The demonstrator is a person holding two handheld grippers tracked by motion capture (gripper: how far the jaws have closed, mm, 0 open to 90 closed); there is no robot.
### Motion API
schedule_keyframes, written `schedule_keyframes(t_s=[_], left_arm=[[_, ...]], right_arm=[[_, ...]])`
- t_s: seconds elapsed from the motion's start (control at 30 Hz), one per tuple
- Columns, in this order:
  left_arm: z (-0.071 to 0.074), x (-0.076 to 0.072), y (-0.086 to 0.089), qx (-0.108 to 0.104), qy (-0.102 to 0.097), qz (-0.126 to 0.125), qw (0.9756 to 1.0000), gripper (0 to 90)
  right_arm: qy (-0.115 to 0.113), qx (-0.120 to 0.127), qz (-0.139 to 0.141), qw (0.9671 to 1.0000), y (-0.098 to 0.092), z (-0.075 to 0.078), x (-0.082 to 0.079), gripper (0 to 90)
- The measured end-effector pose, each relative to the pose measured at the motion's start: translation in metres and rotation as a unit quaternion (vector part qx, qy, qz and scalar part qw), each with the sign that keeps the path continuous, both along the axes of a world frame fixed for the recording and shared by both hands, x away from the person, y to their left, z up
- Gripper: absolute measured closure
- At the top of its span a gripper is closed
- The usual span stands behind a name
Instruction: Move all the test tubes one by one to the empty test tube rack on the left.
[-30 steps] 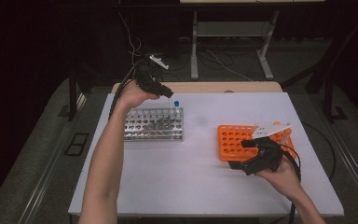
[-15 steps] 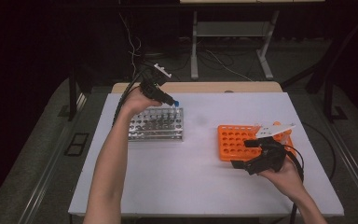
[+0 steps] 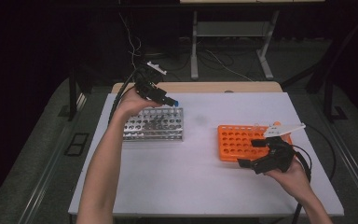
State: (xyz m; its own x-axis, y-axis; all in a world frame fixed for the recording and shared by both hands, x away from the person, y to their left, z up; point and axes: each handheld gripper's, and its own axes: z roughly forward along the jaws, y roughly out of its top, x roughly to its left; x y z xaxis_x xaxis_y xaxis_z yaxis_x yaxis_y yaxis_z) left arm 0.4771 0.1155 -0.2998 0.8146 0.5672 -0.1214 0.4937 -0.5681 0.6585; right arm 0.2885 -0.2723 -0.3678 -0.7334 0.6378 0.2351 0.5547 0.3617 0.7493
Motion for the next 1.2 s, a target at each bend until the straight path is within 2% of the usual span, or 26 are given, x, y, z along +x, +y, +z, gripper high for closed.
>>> schedule_keyframes(t_s=[0.27,0.37,0.7,0.97,1.03,1.13,1.17,1.2], left_arm=[[0.008,-0.018,0.008,-0.023,-0.006,0.009,0.9997,11.6],[0.010,-0.023,0.009,-0.024,-0.004,0.011,0.9997,0.0],[0.019,-0.048,0.009,-0.025,-0.035,-0.003,0.9991,0.0],[0.018,-0.067,0.001,-0.023,-0.051,-0.027,0.9981,0.0],[0.017,-0.071,-0.001,-0.020,-0.053,-0.035,0.9978,0.0],[0.017,-0.077,-0.005,-0.017,-0.055,-0.045,0.9973,0.0],[0.017,-0.079,-0.006,-0.016,-0.056,-0.048,0.9971,0.0],[0.016,-0.080,-0.007,-0.017,-0.057,-0.051,0.9970,0.0]], right_arm=[[0.004,-0.011,-0.020,0.9997,-0.019,0.000,-0.009,0.2],[0.005,-0.015,-0.029,0.9995,-0.026,0.001,-0.012,0.2],[0.009,-0.040,-0.051,0.9979,-0.043,-0.001,-0.014,0.2],[0.009,-0.065,-0.081,0.9946,-0.051,-0.005,-0.004,0.3],[0.006,-0.072,-0.088,0.9935,-0.052,-0.007,-0.001,6.8],[0.007,-0.081,-0.097,0.9919,-0.054,-0.010,0.004,9.1],[0.006,-0.082,-0.100,0.9916,-0.055,-0.010,0.006,17.1],[0.006,-0.082,-0.103,0.9913,-0.055,-0.011,0.007,17.7]])
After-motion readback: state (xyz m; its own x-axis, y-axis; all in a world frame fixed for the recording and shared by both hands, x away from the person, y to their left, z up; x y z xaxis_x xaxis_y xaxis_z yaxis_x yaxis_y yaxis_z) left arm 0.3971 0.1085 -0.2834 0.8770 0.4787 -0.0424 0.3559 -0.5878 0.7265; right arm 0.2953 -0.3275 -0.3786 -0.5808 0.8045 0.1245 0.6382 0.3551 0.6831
